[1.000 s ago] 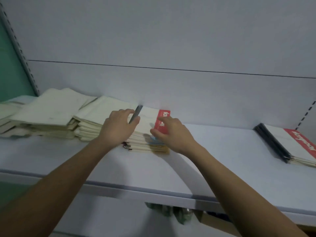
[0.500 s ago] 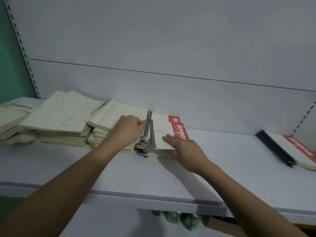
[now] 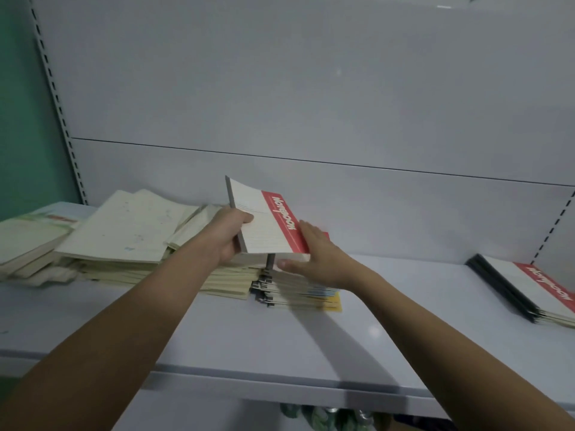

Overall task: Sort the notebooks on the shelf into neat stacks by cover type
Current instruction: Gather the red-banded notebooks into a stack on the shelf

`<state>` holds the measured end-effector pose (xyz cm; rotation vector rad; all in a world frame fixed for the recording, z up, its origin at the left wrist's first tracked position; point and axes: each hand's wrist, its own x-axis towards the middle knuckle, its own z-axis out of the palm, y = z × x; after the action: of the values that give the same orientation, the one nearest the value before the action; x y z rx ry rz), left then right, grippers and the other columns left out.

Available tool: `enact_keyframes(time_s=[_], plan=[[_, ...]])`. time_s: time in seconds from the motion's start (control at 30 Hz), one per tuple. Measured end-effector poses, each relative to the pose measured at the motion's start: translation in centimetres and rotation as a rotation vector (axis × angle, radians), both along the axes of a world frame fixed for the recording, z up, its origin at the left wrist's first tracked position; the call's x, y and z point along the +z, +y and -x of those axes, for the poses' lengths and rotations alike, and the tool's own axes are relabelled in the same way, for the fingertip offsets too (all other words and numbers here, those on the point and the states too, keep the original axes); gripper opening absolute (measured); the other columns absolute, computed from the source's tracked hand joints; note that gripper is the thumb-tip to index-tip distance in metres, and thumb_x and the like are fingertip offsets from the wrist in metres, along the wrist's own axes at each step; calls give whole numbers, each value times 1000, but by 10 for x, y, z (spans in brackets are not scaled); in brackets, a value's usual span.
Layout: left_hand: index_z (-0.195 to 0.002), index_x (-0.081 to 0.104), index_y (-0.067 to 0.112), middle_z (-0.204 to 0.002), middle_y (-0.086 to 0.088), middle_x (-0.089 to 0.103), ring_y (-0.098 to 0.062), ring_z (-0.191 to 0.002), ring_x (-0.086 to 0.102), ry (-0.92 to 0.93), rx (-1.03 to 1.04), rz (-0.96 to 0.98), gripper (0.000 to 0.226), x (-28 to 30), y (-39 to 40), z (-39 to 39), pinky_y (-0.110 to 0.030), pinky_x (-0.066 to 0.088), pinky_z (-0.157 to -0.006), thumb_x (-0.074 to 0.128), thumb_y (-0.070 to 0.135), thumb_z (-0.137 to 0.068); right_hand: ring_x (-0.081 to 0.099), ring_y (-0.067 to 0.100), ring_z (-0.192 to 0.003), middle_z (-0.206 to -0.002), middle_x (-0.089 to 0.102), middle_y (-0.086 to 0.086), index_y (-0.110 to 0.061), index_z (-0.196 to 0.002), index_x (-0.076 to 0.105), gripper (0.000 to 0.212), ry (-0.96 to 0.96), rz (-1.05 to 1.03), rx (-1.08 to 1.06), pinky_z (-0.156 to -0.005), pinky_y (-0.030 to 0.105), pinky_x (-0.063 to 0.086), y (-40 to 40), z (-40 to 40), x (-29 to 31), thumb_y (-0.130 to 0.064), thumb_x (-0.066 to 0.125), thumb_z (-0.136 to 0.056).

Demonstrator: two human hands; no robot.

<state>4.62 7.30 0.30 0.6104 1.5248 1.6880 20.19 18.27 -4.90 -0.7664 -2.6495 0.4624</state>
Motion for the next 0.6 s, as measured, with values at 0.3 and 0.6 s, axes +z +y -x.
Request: enact_keyframes(time_s=[0.3,0.6], plan=[[-140,41,13,-134,-14,56,-29,-101,58,94,103,38,43,-12,-21,42,-33,50,-62,40,0,-98,41,18,-130,-138,47,-8,-22,-133,45,67,-152,-155,-81,-107,37,29,-5,-17,-45,-72,34,-89],[-139,41,12,-127,-11,57,-27,-101,57,216,3,89,43,-16,-18,36,-34,49,-71,40,-1,-98,53,26,-74,-80,57,8,-13,-80,56,55,234,221,-270,-64,32,38,-19,-38,-9,-52,22,-102]])
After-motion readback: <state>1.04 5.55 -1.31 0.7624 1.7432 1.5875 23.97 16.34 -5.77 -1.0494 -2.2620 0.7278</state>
